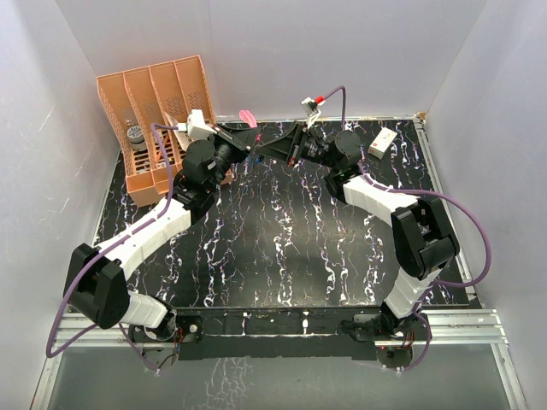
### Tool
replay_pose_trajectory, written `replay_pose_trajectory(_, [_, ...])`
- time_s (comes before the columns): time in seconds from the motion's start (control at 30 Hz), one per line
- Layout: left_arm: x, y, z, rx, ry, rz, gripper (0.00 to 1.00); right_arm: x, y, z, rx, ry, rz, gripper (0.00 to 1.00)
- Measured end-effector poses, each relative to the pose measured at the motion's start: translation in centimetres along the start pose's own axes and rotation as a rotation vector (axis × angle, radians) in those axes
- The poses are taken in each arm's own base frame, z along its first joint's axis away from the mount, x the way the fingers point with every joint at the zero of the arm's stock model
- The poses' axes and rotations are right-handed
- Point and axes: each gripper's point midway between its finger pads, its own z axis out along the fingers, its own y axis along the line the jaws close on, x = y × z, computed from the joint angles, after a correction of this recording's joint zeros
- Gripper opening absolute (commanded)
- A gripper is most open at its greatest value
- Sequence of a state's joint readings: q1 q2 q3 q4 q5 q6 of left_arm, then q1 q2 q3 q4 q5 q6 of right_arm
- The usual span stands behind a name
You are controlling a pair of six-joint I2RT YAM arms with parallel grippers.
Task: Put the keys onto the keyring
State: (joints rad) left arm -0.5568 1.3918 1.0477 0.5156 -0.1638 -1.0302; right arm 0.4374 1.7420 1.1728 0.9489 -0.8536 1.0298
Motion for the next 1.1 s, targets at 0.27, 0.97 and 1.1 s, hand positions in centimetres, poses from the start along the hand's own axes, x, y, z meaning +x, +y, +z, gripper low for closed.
replay_pose_trajectory(0.27, [0.13, -0.08, -0.03, 0.002, 0.003, -0.002, 0.00, -0.48, -0.16, 0.10, 0.011, -0.026, -0.003, 0.00])
replay_pose_trajectory(0.97, [0.14, -0.12, -0.04, 0.002, 0.003, -0.003, 0.00, -0.74, -0.32, 0.16, 0.021, -0.042, 0.017, 0.00])
replay_pose_trajectory(1.1, [0.13, -0.13, -0.05, 0.003, 0.003, -0.003, 0.00, -0.41, -0.97, 0.20, 0.027, -0.039, 0.024, 0.00])
